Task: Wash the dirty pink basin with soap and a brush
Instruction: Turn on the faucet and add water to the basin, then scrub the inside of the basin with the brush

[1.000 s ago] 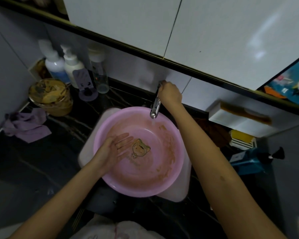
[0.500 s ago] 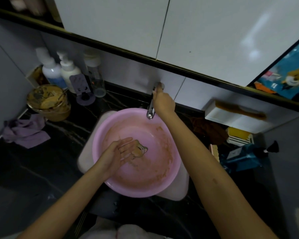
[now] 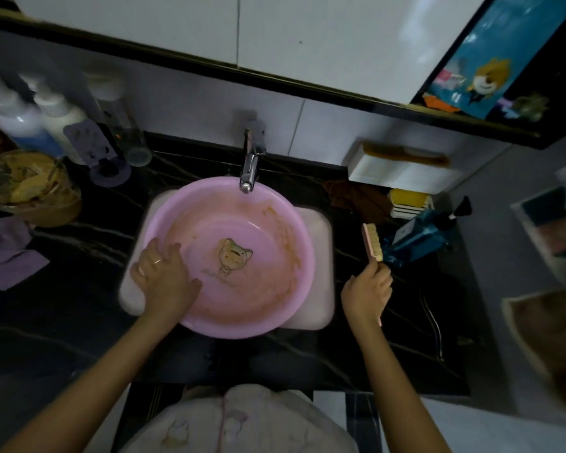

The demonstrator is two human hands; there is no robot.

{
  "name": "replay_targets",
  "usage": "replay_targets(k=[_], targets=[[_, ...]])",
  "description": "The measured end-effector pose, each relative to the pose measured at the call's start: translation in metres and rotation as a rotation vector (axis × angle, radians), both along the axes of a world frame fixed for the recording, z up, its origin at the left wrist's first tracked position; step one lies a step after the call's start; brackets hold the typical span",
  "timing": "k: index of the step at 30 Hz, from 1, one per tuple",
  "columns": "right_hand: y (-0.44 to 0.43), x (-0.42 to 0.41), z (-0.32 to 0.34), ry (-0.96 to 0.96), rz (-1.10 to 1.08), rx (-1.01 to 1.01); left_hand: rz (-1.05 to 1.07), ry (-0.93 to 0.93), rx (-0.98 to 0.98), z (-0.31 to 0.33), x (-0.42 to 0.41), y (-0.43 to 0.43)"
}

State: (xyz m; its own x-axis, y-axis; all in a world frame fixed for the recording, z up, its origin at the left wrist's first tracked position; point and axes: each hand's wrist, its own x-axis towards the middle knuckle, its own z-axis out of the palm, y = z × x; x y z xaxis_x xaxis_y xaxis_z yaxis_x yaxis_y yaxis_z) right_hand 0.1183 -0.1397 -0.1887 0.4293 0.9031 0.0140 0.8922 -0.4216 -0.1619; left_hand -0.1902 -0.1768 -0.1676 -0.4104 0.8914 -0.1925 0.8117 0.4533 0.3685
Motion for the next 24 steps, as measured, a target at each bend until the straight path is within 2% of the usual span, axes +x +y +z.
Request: replay_targets(k=[6,9,11,14,16,18,21,23,24], targets=[[-0.005,0.024,-0.007,0.022,-0.033,-0.149,0.029,-0.009,0.050,0.005,-0.013,0.007],[-0.003,0.020,-0.006,0.021,-0.089,-0.179,0.154,-0.144,0.073,0.015,-0.031,0.019],[-0.006,0.006,-0.005,0.174,-0.127,-0.124,0.259,-0.265,0.034,0.018,-0.042,0.024],[-0.019,-0.019,0.005,0.461,-0.127,0.023,0.196,-0.337,0.145,0.019,-0.048,0.026],[-0.022,-0.029,0.013,0.469,-0.037,0.009,0.156,-0.352,0.219,0.024,-0.046,0.027],[-0.015,-0.036,0.020,0.478,0.100,-0.124,0.151,-0.384,0.280,0.033,-0.041,0.028],[0.008,-0.045,0.029,0.592,0.303,-0.348,0.084,-0.411,0.395,0.048,-0.037,0.033],[0.027,-0.049,0.025,0.496,0.497,-0.431,0.045,-0.394,0.447,0.057,-0.038,0.039],[0.037,-0.048,0.025,0.389,0.604,-0.434,0.028,-0.382,0.467,0.062,-0.037,0.041]])
